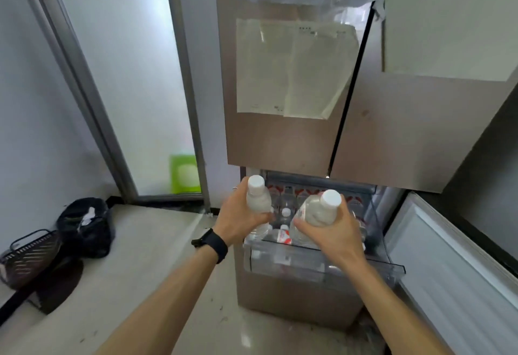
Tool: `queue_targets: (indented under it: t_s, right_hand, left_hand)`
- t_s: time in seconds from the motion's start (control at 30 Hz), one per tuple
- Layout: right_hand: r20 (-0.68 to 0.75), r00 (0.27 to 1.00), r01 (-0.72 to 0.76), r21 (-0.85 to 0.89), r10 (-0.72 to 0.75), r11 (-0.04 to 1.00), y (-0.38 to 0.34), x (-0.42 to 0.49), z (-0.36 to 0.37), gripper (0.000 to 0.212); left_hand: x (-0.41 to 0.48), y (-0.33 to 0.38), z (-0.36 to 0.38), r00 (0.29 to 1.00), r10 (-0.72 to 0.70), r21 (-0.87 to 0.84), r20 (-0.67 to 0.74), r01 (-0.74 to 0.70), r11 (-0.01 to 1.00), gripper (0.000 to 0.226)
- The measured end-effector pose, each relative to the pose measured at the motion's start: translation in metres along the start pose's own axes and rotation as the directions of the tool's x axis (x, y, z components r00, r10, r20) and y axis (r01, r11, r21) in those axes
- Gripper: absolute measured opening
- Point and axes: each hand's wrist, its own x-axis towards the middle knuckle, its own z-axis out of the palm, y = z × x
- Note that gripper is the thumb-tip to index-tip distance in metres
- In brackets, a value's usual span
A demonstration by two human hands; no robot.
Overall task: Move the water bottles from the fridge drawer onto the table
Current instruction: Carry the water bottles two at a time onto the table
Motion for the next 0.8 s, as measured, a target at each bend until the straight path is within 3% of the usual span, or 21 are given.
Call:
queue_targets:
  t_s: [0.23, 0.4, 0.57, 0.8]
  right_hand:
    - [0.244, 0.964, 0.105, 0.021, -0.107, 0.994, -0.055, -0.106, 0.019, 0.065]
    - [0.471, 0.865, 0.142, 0.104, -0.174, 0.984, -0.1, -0.196, 0.067, 0.056]
    - [0.665, 0.707, 0.245, 0.088, -0.24, 0.966, -0.145, -0.285, 0.141, 0.064]
    - [0.854, 0.362, 0.402, 0.22, -0.374, 0.889, -0.241, -0.445, 0.256, 0.068]
  left_hand:
    - [-0.16, 0.005, -0.087, 0.976, -0.158, -0.004, -0.15, 0.159, 0.987, 0.063]
    - [-0.284, -0.02, -0.153, 0.912, -0.335, 0.026, -0.235, 0.351, 0.936, 0.071]
    - [-0.41, -0.034, -0.229, 0.779, -0.455, -0.002, -0.432, 0.503, 0.864, 0.07]
    - [-0.606, -0.031, -0.35, 0.503, -0.512, -0.095, -0.696, 0.643, 0.76, 0.066]
